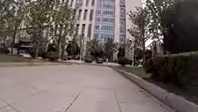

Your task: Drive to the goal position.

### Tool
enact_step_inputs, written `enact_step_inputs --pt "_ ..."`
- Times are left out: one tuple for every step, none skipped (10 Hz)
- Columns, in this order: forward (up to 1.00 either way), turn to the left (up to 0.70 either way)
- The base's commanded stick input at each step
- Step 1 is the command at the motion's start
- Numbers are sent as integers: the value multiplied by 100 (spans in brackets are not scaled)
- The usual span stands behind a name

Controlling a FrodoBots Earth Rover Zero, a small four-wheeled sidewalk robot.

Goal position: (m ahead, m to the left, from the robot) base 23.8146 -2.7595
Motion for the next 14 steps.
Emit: enact_step_inputs --pt "70 0" --pt "70 0" --pt "70 0" --pt "70 0" --pt "70 0" --pt "70 0" --pt "70 0" --pt "70 0" --pt "70 0" --pt "70 0" --pt "70 0" --pt "70 0" --pt "70 0" --pt "70 0"
